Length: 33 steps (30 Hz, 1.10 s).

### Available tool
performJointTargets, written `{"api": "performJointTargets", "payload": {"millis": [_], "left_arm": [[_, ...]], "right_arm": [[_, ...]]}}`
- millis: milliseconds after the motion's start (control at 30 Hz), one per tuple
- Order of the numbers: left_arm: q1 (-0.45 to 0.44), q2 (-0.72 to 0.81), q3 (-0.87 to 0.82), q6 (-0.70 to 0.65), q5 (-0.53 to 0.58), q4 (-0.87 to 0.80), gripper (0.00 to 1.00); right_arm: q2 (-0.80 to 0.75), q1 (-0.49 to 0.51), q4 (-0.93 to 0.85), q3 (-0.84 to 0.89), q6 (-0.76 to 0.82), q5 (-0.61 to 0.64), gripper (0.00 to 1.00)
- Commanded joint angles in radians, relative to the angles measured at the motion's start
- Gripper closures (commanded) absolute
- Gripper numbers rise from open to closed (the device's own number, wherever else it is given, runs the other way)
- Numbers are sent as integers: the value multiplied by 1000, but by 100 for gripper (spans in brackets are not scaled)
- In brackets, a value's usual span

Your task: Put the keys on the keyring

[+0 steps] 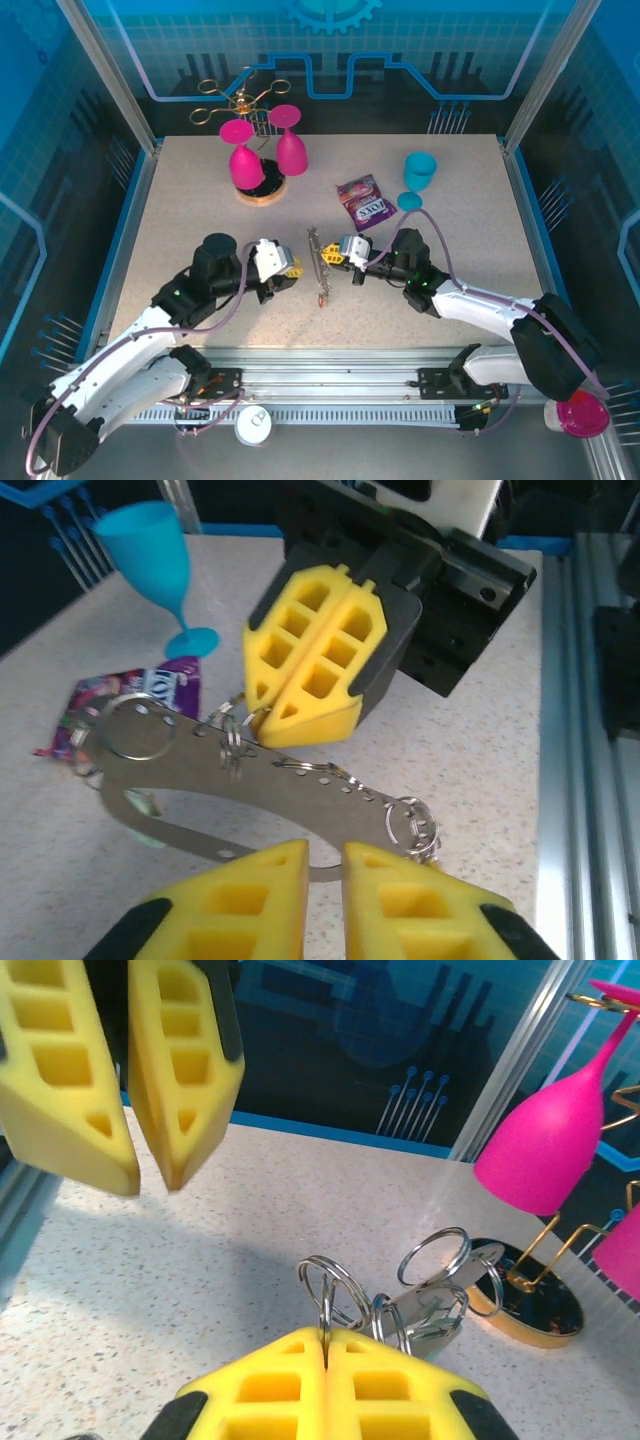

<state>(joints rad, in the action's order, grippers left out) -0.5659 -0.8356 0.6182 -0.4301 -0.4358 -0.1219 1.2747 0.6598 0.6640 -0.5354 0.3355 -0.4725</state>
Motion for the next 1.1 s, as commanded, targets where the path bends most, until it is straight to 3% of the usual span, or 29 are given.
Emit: {"api": "performJointTargets", "payload": {"millis": [0,167,433,600,1067], "left_arm": [[-5,-15,19,-15,-135,34,93],[-5,-36,3,4,-218,67,100],[-5,-130,13,-20,-216,119,86],[-5,-177,18,-32,-206,162,72],[-8,-228,21,-44,-208,217,60]], "right_arm": [[-47,-15,-56,-43,-20,-63,100],[-73,-13,-136,-52,-16,-58,100],[-115,-8,-258,-73,56,-79,100],[-126,-6,-309,-89,91,-112,100],[-117,-2,-375,-122,142,-178,100]]}}
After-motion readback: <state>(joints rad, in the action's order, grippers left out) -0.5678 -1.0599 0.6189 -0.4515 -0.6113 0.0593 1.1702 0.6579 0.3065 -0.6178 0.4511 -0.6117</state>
